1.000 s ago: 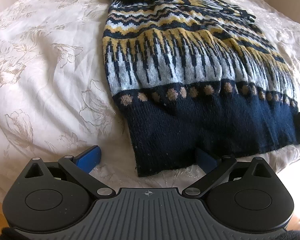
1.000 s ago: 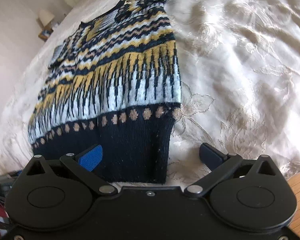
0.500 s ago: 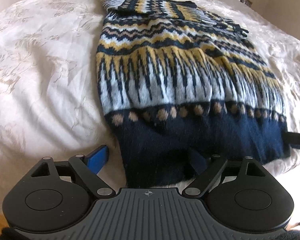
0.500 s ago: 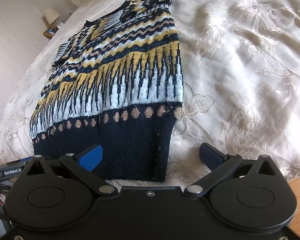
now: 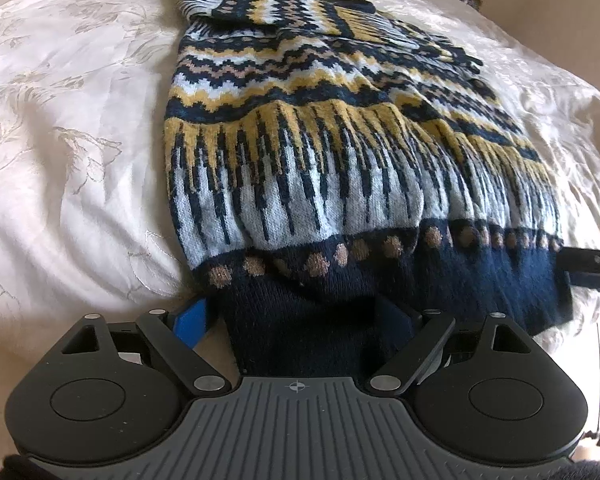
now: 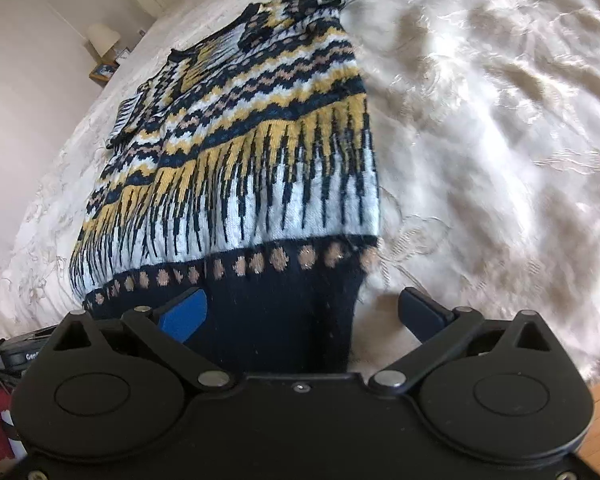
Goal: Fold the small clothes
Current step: 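Grasp the navy hem with the right tool while the left tool grasps it too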
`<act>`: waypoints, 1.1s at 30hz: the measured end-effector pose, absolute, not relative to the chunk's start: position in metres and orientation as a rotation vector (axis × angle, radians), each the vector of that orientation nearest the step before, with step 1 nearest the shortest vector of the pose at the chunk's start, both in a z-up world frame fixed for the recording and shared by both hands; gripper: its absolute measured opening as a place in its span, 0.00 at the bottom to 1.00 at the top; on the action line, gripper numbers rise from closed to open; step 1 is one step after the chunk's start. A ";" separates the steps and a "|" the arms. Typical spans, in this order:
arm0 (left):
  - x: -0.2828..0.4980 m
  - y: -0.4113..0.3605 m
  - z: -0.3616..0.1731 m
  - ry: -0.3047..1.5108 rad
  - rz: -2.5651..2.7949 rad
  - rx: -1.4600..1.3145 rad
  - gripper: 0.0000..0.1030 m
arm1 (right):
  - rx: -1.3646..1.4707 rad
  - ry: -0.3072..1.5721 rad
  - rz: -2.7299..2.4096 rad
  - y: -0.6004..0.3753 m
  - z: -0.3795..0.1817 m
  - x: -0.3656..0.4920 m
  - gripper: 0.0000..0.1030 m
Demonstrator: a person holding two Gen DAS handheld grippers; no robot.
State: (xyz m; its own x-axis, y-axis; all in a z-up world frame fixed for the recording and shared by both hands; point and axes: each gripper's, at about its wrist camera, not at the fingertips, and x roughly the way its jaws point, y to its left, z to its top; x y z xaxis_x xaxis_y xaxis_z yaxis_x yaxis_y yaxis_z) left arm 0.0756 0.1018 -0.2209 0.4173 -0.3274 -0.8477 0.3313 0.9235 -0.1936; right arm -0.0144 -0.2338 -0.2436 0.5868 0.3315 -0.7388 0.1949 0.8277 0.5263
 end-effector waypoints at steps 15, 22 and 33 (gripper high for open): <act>0.080 0.117 -0.218 1.045 -0.334 -0.158 0.65 | 0.706 1.012 0.146 -0.229 -0.254 0.002 0.41; 0.084 0.133 -0.214 1.029 -0.369 -0.230 0.63 | 0.748 0.998 0.088 -0.240 -0.249 -0.005 0.12; 0.087 0.152 -0.213 0.988 -0.325 -0.417 0.63 | 0.708 1.046 0.051 -0.240 -0.250 -0.006 0.13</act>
